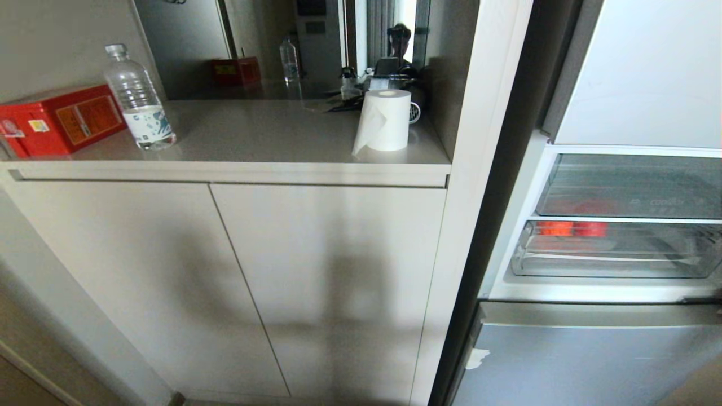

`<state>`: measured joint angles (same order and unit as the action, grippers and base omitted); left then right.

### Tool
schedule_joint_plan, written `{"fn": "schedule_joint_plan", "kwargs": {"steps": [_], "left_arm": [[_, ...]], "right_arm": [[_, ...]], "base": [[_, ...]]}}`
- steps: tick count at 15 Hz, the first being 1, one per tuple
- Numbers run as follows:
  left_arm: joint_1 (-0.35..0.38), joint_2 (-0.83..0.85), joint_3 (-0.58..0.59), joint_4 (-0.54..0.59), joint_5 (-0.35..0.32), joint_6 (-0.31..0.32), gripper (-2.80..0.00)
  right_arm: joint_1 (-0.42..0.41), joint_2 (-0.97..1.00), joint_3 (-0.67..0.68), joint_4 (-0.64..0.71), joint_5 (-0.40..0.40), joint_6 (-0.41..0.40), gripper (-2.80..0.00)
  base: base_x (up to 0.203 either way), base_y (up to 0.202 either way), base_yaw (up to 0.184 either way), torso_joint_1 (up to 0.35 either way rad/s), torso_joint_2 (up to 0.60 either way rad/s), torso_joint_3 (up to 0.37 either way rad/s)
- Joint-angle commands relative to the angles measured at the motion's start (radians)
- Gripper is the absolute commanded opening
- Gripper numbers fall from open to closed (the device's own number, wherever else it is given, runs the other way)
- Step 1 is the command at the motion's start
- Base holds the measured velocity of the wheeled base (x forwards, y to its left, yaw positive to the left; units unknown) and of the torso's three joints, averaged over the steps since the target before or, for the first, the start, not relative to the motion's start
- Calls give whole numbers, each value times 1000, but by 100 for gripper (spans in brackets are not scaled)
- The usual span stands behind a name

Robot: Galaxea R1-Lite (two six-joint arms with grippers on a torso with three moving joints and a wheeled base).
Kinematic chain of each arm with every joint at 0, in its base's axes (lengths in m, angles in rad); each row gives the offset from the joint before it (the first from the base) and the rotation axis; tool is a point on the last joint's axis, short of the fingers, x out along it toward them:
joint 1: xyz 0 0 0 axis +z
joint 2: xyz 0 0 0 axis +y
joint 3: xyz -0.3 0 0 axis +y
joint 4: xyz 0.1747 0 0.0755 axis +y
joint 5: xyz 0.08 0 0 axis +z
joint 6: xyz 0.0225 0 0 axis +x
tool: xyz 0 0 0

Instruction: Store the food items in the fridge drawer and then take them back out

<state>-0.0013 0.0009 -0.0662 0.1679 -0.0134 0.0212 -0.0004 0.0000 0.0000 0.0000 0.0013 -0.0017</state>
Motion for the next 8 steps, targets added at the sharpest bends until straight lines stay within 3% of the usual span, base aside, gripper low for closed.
{"fn": "schedule_joint_plan", "kwargs": {"steps": [1, 4, 7, 8], "left_arm": [[0, 1, 0, 1, 0, 0, -280], [0, 1, 0, 1, 0, 0, -280], [0, 1, 0, 1, 0, 0, -280], [0, 1, 0, 1, 0, 0, -280]], "right_arm": [[-1, 0, 0, 0, 0, 0, -280], [0, 0, 1, 2, 8, -48, -280], [0, 70, -119, 14, 27, -46, -280], [0, 153, -166, 18, 38, -29, 0]], "base": [[0, 0, 0, 0, 0, 0], [0, 0, 0, 0, 0, 0], [0, 0, 0, 0, 0, 0], [0, 0, 0, 0, 0, 0]]}}
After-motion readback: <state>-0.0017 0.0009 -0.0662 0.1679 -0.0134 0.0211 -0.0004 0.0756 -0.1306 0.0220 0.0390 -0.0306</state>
